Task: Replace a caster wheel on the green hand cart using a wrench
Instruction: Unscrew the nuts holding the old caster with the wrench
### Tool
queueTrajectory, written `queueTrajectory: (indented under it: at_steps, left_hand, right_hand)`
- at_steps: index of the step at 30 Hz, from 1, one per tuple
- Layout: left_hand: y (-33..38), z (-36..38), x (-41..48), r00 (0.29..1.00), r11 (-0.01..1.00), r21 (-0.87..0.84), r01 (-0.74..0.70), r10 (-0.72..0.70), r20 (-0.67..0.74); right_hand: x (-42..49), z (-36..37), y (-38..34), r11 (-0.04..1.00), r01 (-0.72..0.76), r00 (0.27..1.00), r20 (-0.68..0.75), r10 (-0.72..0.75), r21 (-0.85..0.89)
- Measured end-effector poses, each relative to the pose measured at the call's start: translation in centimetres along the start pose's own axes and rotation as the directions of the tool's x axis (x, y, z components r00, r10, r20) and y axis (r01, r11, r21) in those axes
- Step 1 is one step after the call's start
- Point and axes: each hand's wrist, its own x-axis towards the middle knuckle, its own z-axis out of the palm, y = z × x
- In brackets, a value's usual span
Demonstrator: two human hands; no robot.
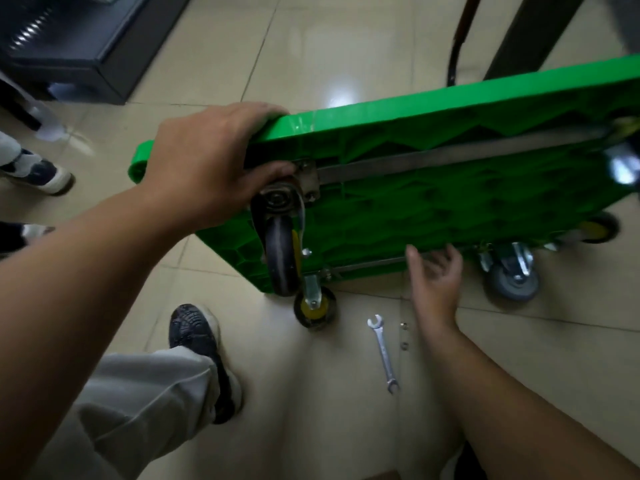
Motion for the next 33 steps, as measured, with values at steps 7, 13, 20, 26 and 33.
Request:
queueTrajectory:
  at_steps: [7,13,20,26,33]
  left_hand:
    - [0.5,-0.4,0.2,1.0,0.999,-0.036,0.024,-0.025,-0.019]
    - [0.8,-1.2,0.3,0.999,0.999,-0.013,0.05,-0.049,0.019]
    - [-0.1,-1.2,0.2,0.952,0.951,0.097,0.294,-0.3,0.059]
    - [0.2,-1.0,0.0,0.948,0.941,0.122,0.314,-0.319,0.017]
    - [0.0,-1.2,-0.2,0.921,0.915,0.112,0.387,-0.39,0.002]
  right_hand:
    - [-7.9,3.2,-12.2,0.938,0.072,0.947,0.273,-0.171,0.338]
    - [-7.8,3.8,-15.5,0.976,-0.09,0.968,0.248,0.04,0.197]
    - [-6.3,4.4,-18.2,0.908,-0.223,0.953,0.275,0.127,0.353]
    - [-5.8,6.2,-18.5,0.912,-0.221,0.965,0.213,0.154,0.345]
    - [-2.4,7.8,-19.4,0.912,-0.219,0.944,0.31,0.109,0.347]
